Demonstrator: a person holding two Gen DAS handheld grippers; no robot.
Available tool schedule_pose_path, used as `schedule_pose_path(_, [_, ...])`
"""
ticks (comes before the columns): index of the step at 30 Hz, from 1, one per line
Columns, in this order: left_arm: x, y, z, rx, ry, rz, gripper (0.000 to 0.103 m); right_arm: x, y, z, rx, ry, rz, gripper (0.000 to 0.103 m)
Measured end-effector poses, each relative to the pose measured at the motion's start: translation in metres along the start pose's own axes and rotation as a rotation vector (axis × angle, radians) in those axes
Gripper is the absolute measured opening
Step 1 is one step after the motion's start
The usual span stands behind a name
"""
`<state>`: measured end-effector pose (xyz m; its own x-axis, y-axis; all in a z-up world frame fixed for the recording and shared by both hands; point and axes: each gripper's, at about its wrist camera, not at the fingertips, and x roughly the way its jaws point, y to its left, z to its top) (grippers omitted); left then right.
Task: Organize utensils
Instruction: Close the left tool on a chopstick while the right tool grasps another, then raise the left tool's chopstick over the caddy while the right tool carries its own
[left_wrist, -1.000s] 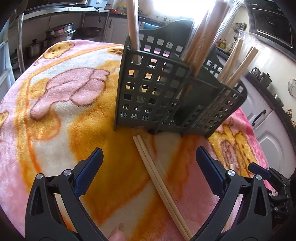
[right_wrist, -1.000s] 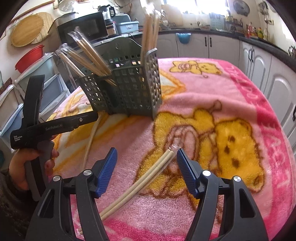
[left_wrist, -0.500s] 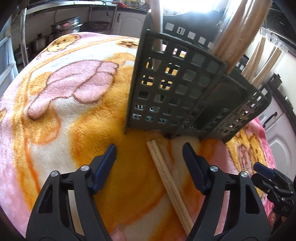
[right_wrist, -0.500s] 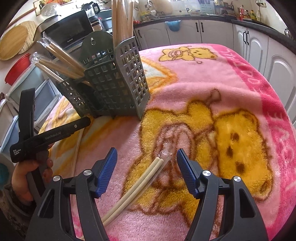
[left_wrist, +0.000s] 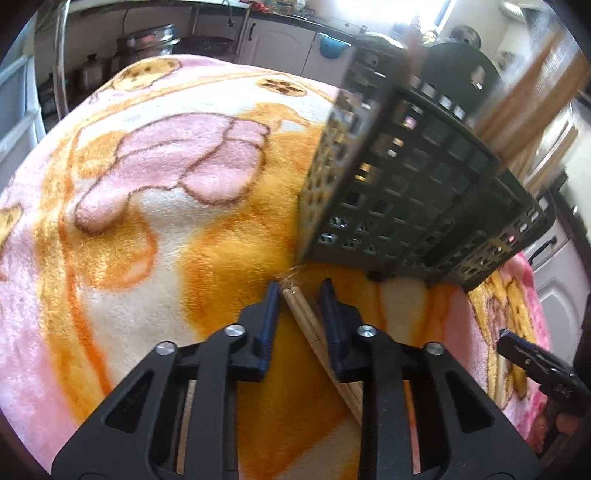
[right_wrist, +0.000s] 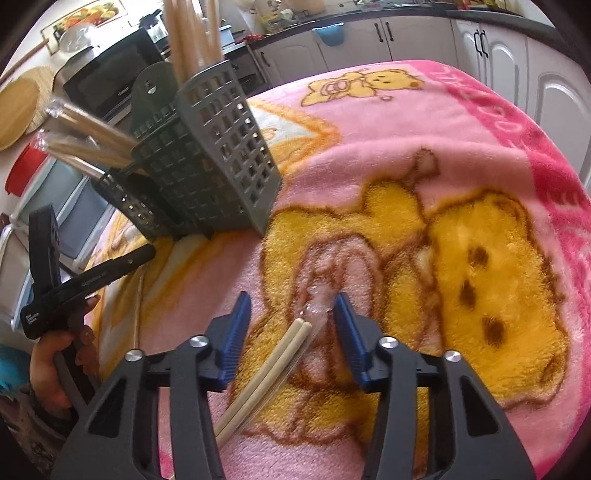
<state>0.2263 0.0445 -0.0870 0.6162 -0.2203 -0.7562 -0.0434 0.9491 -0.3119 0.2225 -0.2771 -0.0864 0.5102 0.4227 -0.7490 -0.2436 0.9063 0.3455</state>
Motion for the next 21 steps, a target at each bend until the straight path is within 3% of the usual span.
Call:
schedule_pose_path(2, [0.001,0.010,0.003,-0.031,0.006,-0.035,0.014,0.001,-0.001,0.001,-0.010,0.000,-0.011,0.021])
schedule_pose_path(4, [0.001,0.016,0.005,-0.049,0.009,-0.060,0.013,0.001,-0.001,0.001,-0.013,0.000,0.000,0.011])
schedule_pose_path(11, [-0.003,0.039,0.006,-0.097,0.003,-0.121,0.007,-0.010,0.018,0.001,-0.073,-0.049,0.036,0.008])
schedule_pose_path(21, [-0.057,0.033,-0.004,-0.076,-0.105,-0.171,0.006,-0.038,0.059,0.005,-0.191,-0.145,0.087,0.008])
